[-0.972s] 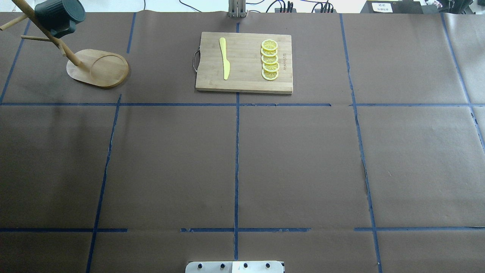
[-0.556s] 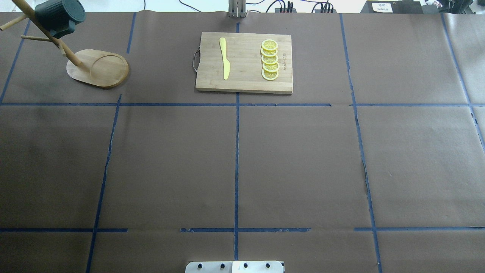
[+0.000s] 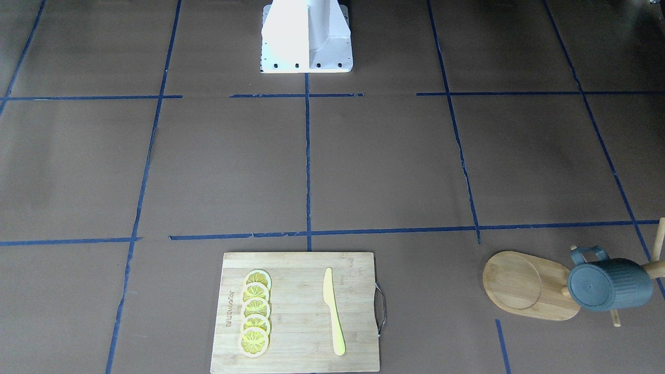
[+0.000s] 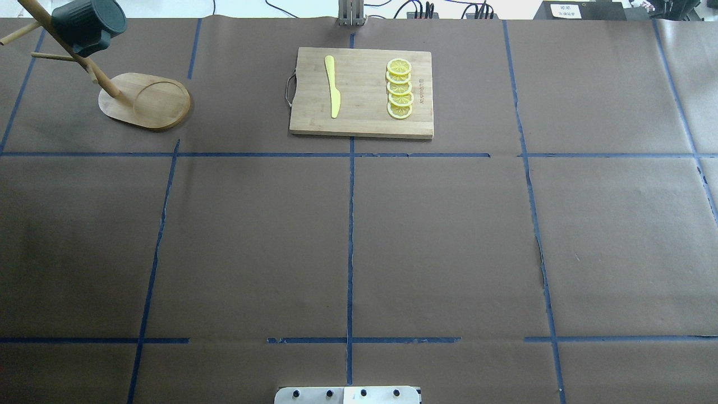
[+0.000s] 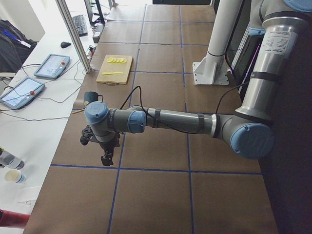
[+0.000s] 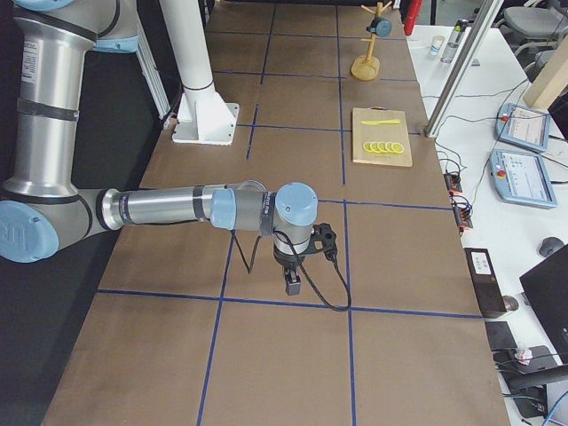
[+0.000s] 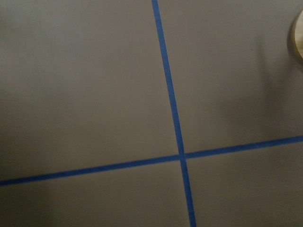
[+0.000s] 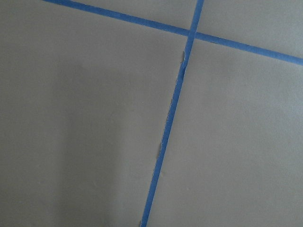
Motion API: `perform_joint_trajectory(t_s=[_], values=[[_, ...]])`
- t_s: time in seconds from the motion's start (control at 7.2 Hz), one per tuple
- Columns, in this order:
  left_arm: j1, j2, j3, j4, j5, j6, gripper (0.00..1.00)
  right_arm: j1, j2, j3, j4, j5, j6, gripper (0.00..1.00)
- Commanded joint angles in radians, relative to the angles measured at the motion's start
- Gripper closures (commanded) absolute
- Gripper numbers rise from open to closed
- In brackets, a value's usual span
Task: Hang cup on storage rack
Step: 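Open the left gripper and pull it back from the rack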
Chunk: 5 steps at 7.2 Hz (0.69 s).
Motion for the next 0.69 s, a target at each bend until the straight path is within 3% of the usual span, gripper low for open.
perform_joint_trajectory(t_s=[0.0,0.14,0.56], values=[[-0.021,0.086,-0.1,0.026,-0.047,0.003,0.0,0.0,0.0,-0.001,-0.002,-0.001,0.002,0.0],[-0.021,0.12,-0.15,0.004,-0.022,0.0,0.0,0.0,0.0,-0.001,-0.002,-0.001,0.004,0.0],[-0.019,0.145,-0.165,-0.017,-0.019,0.007,0.0,0.0,0.0,0.0,0.0,-0.001,0.011,0.0]])
